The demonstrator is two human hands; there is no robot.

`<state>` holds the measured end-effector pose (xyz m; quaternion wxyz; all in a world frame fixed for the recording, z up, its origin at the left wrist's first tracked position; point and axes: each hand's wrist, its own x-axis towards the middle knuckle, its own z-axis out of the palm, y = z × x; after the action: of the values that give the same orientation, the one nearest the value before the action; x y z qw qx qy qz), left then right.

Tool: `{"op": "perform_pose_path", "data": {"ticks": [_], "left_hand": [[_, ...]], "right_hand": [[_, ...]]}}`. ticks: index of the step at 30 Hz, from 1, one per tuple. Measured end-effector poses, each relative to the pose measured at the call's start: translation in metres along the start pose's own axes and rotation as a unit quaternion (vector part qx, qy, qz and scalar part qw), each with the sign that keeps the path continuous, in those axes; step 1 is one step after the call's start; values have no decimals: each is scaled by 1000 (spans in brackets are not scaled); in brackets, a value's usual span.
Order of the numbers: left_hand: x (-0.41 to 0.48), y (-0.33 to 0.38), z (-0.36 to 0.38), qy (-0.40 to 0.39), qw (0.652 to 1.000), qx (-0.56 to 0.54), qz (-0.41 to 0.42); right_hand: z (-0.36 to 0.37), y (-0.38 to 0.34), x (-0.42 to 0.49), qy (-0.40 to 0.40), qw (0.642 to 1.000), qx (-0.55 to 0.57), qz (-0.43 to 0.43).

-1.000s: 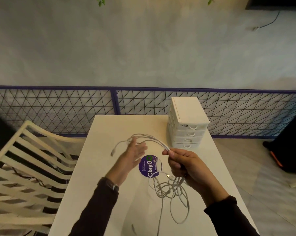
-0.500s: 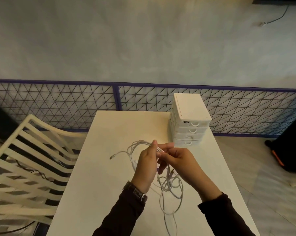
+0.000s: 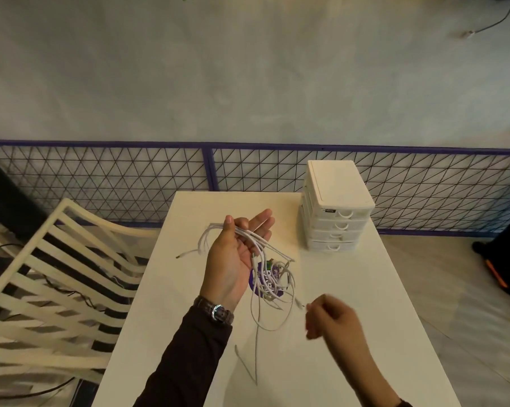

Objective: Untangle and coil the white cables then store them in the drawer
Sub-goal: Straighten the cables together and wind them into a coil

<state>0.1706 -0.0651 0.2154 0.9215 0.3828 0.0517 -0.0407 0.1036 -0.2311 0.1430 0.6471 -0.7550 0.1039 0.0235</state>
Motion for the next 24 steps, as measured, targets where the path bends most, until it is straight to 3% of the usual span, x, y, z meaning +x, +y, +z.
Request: {"op": "perform_pose_path", "data": {"ticks": [3, 6, 10, 14, 16, 17, 20, 22, 24], "left_hand": [[2, 4, 2, 3, 1000, -2, 16], [5, 3, 3, 14, 1000, 9, 22], [5, 4, -2, 30, 999, 11, 11], [6, 14, -15, 51, 998, -35, 17], [9, 20, -22, 62, 997, -41, 22], [10, 23, -24, 67, 996, -45, 23], [15, 30, -30, 79, 994, -73, 27], [17, 31, -30, 81, 993, -80, 23], [18, 29, -28, 71, 994, -82, 16]], "right_hand": [[14, 6, -10, -159, 985, -28, 53], [21, 0, -13, -229, 968, 86, 63], [24, -15, -7, -207, 940, 259, 85], [2, -13, 10, -148, 863, 456, 162], [-18, -10, 18, -121, 842, 489, 193], [-28, -9, 20, -122, 851, 468, 203], [-48, -2, 30, -62, 931, 312, 180], [-54, 0, 34, 15, 981, 154, 114], [-53, -3, 35, 58, 997, 23, 44]]}}
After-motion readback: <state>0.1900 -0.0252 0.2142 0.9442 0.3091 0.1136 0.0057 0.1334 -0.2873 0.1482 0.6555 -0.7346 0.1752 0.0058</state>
